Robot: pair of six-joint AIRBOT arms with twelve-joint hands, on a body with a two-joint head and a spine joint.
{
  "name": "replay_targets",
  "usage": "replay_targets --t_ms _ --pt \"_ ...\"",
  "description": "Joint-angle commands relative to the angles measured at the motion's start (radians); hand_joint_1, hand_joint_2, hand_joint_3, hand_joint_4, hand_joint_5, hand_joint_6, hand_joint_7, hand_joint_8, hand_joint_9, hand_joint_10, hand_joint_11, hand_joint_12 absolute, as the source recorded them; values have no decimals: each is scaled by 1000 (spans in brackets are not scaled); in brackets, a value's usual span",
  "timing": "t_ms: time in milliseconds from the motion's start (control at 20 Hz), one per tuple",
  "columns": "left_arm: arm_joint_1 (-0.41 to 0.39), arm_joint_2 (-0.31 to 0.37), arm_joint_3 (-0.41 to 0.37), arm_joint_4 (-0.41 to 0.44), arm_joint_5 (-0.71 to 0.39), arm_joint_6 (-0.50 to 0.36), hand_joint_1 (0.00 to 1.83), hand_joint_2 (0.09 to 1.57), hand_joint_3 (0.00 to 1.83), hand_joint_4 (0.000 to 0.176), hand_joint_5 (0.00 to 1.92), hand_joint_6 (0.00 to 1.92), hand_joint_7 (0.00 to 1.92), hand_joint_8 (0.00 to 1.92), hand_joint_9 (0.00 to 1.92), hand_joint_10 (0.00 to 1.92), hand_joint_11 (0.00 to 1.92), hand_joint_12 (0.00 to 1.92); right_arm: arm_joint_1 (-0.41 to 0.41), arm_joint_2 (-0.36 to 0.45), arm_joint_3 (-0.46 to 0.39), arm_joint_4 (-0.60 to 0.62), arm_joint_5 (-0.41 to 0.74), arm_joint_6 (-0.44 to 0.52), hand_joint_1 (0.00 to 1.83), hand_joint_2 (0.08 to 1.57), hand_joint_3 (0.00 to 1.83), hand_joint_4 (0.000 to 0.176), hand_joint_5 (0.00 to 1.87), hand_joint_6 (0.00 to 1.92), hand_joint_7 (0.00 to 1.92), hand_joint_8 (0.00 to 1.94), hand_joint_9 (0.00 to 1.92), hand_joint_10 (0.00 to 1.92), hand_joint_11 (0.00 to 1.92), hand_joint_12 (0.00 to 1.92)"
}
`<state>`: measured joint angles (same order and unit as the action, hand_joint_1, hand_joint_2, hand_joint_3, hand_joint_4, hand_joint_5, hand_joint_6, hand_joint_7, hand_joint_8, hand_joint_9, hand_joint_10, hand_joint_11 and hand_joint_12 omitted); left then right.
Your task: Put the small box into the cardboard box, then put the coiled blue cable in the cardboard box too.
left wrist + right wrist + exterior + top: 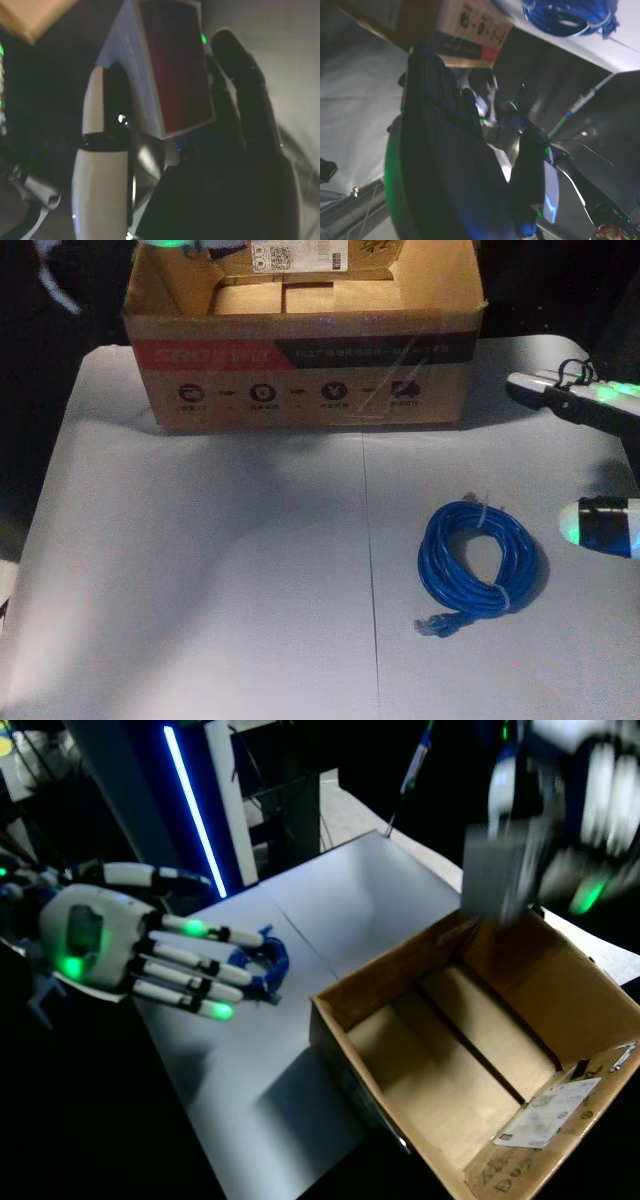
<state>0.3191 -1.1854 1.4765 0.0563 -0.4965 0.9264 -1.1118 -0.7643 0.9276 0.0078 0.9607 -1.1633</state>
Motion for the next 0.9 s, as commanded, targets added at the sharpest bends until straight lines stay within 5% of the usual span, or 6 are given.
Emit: replay_targets --t_ms 0,100,150,300,450,850 --pt "-6 -7 18 -25 -96 1 1254 1067 0 0 1172 514 1036 1038 1055 455 660 1385 14 -8 10 16 120 15 229 1200 2 176 0 0 0 0 0 0 0 0" --pt "2 -41 55 -33 -64 1 1101 1069 3 34 1071 821 1089 204 1093 147 653 1037 22 -14 23 6 120 41 249 1202 2 176 3 1 0 0 0 0 0 0" --pt "3 -53 71 -36 -49 1 857 939 0 3 758 80 868 13 935 16 600 857 23 -15 26 5 120 47 239 1206 3 176 16 5 0 0 0 0 0 0" --pt "3 -54 74 -38 -45 1 608 816 1 175 234 0 249 0 250 0 28 795 25 -14 27 3 120 49 260 1222 6 176 29 5 0 0 0 0 0 0" --pt "17 -22 40 -37 -78 1 556 849 0 176 115 1 42 3 9 3 0 69 25 -12 27 4 120 61 217 1222 1 176 17 1 0 0 0 0 0 0" --pt "150 223 -189 -32 -294 2 530 850 0 149 88 0 24 4 14 4 41 19 27 21 19 36 122 76 249 1200 0 176 15 4 0 0 0 0 0 0"
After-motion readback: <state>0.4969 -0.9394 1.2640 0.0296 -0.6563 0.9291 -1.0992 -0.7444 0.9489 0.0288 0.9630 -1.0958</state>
